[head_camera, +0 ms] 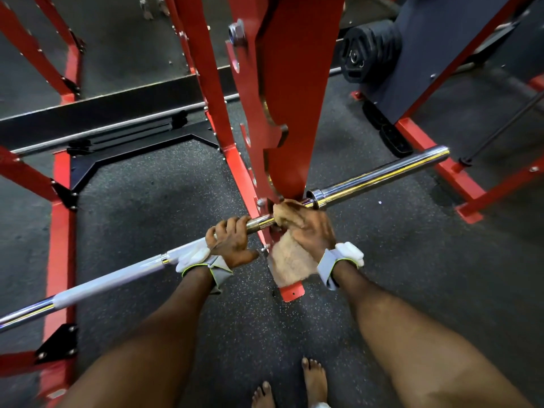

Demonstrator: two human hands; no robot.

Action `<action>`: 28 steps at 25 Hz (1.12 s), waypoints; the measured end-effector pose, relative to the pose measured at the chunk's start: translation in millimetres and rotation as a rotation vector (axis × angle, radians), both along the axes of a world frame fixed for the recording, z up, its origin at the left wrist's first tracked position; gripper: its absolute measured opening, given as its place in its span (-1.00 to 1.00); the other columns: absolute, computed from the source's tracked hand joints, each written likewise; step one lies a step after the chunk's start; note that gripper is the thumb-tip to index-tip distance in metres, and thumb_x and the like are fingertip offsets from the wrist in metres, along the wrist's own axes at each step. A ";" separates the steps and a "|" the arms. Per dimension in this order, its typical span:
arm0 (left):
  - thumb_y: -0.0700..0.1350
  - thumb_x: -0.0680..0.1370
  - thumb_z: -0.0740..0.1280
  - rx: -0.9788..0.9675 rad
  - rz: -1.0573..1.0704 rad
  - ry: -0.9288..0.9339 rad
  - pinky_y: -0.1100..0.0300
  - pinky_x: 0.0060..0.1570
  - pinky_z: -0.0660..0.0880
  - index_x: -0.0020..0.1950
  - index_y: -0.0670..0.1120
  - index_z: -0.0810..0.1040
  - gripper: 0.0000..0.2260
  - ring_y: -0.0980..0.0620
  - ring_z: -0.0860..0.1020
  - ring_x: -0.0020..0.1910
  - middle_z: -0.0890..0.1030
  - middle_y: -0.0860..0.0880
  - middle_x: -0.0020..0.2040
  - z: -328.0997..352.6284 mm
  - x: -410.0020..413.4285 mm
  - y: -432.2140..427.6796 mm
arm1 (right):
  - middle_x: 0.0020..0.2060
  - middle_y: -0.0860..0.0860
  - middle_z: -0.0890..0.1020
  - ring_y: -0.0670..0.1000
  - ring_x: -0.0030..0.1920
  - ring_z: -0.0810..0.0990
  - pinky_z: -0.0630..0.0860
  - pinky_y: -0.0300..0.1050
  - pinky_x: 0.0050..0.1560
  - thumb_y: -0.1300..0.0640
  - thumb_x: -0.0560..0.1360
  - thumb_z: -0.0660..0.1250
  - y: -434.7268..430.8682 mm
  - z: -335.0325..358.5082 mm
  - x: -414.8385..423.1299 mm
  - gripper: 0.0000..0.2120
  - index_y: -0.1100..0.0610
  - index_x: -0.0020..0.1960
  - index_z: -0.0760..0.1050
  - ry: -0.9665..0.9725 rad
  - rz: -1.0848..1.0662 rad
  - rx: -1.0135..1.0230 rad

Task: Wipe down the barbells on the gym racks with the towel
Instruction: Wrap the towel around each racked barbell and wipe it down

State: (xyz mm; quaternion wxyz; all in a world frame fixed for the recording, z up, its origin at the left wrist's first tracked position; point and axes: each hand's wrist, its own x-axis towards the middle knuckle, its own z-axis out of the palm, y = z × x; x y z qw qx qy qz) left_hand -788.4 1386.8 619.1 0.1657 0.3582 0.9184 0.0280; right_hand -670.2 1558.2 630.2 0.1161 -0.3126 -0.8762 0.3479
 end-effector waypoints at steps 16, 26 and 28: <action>0.10 0.36 0.29 0.231 0.044 0.279 -0.07 0.23 0.24 0.37 -0.01 0.41 -0.42 -0.07 0.46 0.17 0.49 0.01 0.20 -26.7 17.5 -6.4 | -0.09 0.19 0.69 0.29 -0.04 0.61 0.44 0.09 0.03 0.05 0.48 0.35 -18.2 2.3 -2.1 -0.81 0.11 0.01 0.64 -0.141 -0.054 0.115; 0.05 0.33 0.35 0.251 0.054 0.317 -0.05 0.16 0.29 0.34 -0.02 0.44 -0.43 -0.08 0.49 0.10 0.52 0.00 0.17 -26.6 18.5 -8.0 | -0.29 0.05 0.64 0.17 -0.17 0.65 0.50 0.00 -0.11 0.23 0.43 0.33 -25.2 6.9 -1.7 -0.92 0.07 -0.15 0.55 -0.179 -0.138 0.030; 0.06 0.34 0.33 0.261 0.038 0.295 -0.05 0.18 0.28 0.36 -0.01 0.43 -0.42 -0.08 0.48 0.12 0.51 0.00 0.19 -27.1 15.9 -9.6 | -0.26 -0.01 0.69 0.04 -0.17 0.69 0.48 -0.04 -0.10 0.19 0.46 0.24 20.9 -7.3 -4.4 -0.85 0.06 -0.07 0.57 -0.266 -0.511 -0.009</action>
